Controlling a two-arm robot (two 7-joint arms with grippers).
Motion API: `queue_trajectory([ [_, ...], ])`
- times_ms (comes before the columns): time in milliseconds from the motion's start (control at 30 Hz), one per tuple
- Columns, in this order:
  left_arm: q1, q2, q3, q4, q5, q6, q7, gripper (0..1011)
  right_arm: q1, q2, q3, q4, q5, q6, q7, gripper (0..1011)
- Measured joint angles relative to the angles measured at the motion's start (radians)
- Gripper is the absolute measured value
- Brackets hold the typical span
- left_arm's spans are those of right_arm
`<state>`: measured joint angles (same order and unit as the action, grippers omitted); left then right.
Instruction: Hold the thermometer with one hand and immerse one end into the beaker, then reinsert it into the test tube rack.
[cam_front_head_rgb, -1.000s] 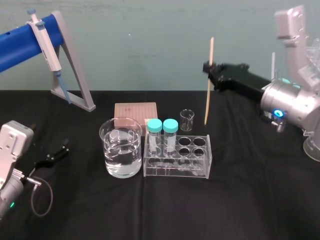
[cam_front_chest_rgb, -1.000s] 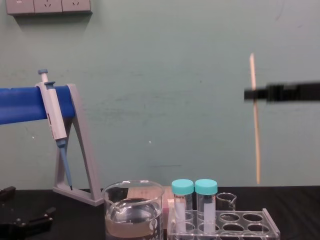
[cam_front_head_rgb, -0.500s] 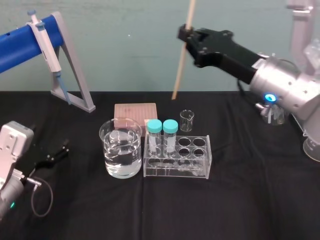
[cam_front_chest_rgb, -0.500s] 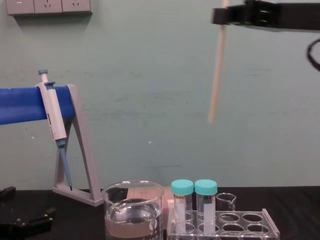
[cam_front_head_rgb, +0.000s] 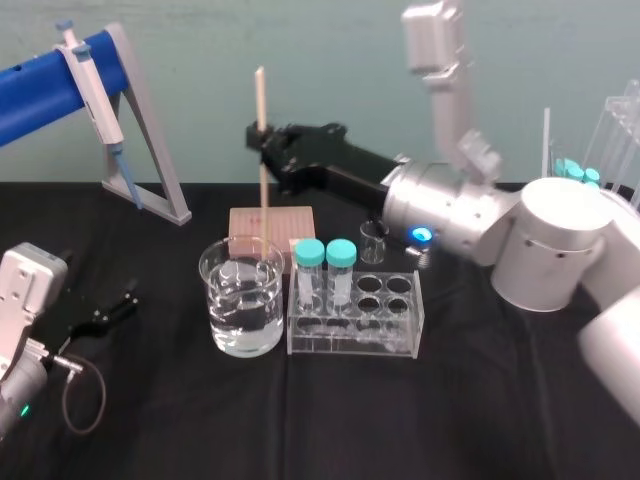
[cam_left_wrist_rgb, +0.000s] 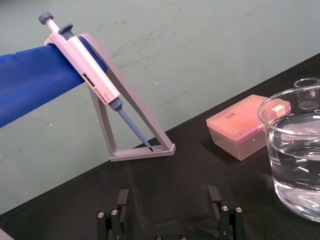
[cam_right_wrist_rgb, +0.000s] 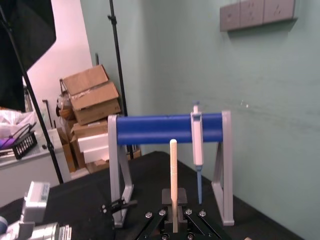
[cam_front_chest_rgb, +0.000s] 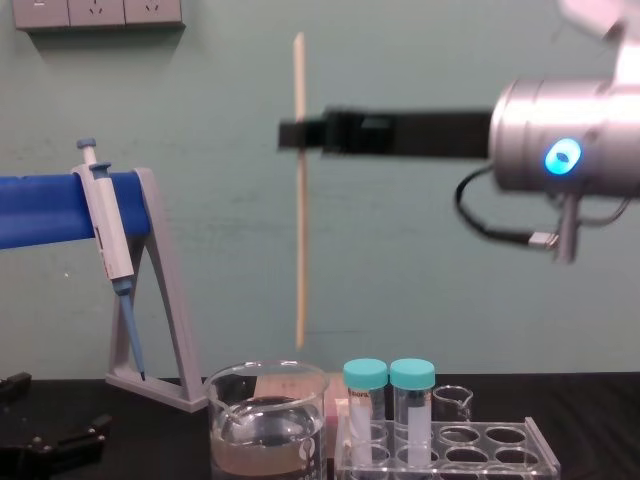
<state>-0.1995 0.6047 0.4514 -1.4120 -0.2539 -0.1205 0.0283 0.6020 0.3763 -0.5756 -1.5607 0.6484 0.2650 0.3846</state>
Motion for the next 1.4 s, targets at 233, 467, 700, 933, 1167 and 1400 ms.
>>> queue_trajectory([
  [233,0.0,0.0,0.0,0.0,0.0,0.0,0.0,1004,-0.001,-0.057,-0.036,0.106,-0.042,-0.078,0.035,53],
  [467,0.0,0.0,0.0,0.0,0.0,0.0,0.0,1004,-0.01,-0.091,-0.047,0.19,-0.088,-0.175,0.07,53],
  [700,0.0,0.0,0.0,0.0,0.0,0.0,0.0,1004,-0.006,-0.12,-0.051,0.257,-0.131,-0.23,0.083,53],
  [933,0.0,0.0,0.0,0.0,0.0,0.0,0.0,1004,0.005,-0.154,-0.048,0.323,-0.157,-0.26,0.093,53],
  [1167,0.0,0.0,0.0,0.0,0.0,0.0,0.0,1004,0.013,-0.185,-0.044,0.386,-0.184,-0.274,0.094,53],
  [1400,0.0,0.0,0.0,0.0,0.0,0.0,0.0,1004,0.011,-0.199,-0.037,0.412,-0.201,-0.274,0.096,53],
])
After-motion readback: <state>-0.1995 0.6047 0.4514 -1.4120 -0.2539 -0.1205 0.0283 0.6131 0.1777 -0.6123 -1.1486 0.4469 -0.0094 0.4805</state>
